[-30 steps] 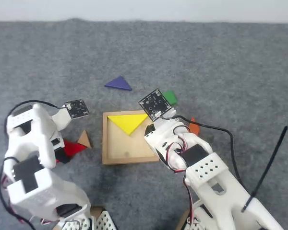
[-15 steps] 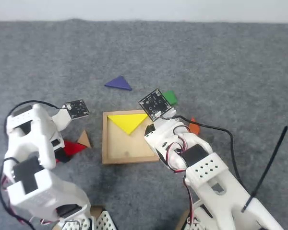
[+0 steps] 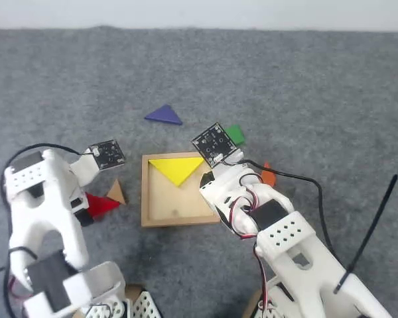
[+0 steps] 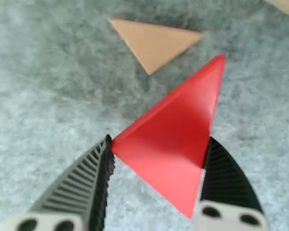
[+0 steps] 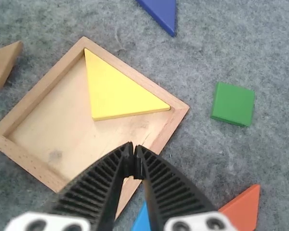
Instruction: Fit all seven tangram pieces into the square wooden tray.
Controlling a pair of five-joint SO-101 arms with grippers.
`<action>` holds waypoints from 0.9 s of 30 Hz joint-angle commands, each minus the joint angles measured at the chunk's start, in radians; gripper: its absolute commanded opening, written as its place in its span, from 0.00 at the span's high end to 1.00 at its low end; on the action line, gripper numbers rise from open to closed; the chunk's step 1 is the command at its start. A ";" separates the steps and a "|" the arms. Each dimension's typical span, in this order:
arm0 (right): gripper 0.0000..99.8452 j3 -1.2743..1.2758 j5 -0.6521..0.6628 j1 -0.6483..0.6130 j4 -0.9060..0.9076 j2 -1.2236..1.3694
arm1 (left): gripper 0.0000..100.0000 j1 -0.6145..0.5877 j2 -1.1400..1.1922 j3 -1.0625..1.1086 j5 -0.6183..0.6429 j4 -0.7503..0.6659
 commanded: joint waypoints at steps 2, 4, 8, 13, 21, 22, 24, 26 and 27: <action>0.99 -0.006 -0.009 -0.005 -0.019 -0.038 | 0.86 0.017 -0.083 -0.030 0.008 0.080; 0.99 -0.006 -0.009 -0.005 -0.019 -0.038 | 0.86 0.017 -0.083 -0.082 0.003 0.127; 0.99 -0.006 -0.009 -0.005 -0.019 -0.039 | 0.86 0.057 -0.075 -0.163 -0.098 0.157; 0.99 -0.015 -0.006 0.039 -0.019 -0.050 | 0.86 0.186 -0.083 -0.147 -0.353 0.153; 0.99 -0.080 -0.101 0.236 -0.007 -0.050 | 0.86 0.506 -0.035 -0.128 -0.496 0.112; 0.99 -0.081 -0.104 0.249 -0.008 -0.050 | 0.86 0.543 -0.023 -0.124 -0.496 0.092; 0.99 -0.084 -0.104 0.260 -0.008 -0.050 | 0.86 0.603 0.006 -0.127 -0.496 0.051; 0.99 -0.084 -0.104 0.262 -0.008 -0.050 | 0.89 0.646 0.038 -0.131 -0.496 -0.009; 0.99 -0.084 -0.104 0.262 -0.008 -0.050 | 0.89 0.661 0.054 -0.131 -0.496 -0.032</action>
